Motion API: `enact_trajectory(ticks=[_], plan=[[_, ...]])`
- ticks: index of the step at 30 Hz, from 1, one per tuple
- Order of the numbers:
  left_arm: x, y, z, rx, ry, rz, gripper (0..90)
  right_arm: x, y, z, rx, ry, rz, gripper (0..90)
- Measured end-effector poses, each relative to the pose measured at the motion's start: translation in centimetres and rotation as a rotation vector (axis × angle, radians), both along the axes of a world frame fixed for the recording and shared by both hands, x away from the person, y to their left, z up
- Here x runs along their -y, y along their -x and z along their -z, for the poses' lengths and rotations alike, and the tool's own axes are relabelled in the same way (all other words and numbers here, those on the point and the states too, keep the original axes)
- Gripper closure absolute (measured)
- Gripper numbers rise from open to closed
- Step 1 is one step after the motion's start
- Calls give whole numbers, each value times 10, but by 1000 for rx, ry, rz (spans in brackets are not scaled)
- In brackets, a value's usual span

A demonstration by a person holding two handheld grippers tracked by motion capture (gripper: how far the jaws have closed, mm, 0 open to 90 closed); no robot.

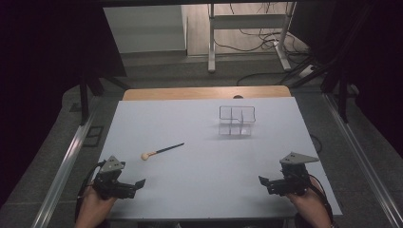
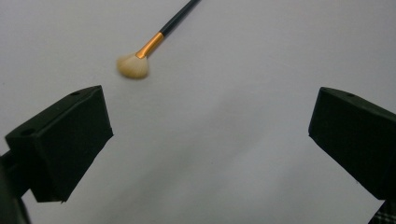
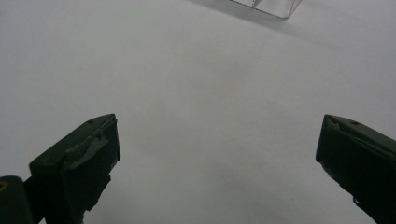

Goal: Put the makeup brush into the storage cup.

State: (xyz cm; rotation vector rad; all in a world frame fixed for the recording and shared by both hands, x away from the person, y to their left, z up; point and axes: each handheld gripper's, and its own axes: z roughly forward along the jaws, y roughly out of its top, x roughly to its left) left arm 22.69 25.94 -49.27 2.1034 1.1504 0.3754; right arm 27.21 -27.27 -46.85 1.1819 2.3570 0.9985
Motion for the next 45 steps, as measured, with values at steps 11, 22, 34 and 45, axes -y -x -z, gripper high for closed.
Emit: enact_trajectory(ticks=[11,22,34,45], plan=[[-2,1,1,2,-26,2,5,-7,0,1,-5,59,-17,0],[-1,2,0,5,-9,5,1,-8,-2,2,-9,64,-38,1],[-3,0,-2,31,7,-20,0,-5,-4,3,-2,70,-22,0],[4,-12,-3,15,-63,-26,0,-6,-5,5,-16,81,-27,0]])
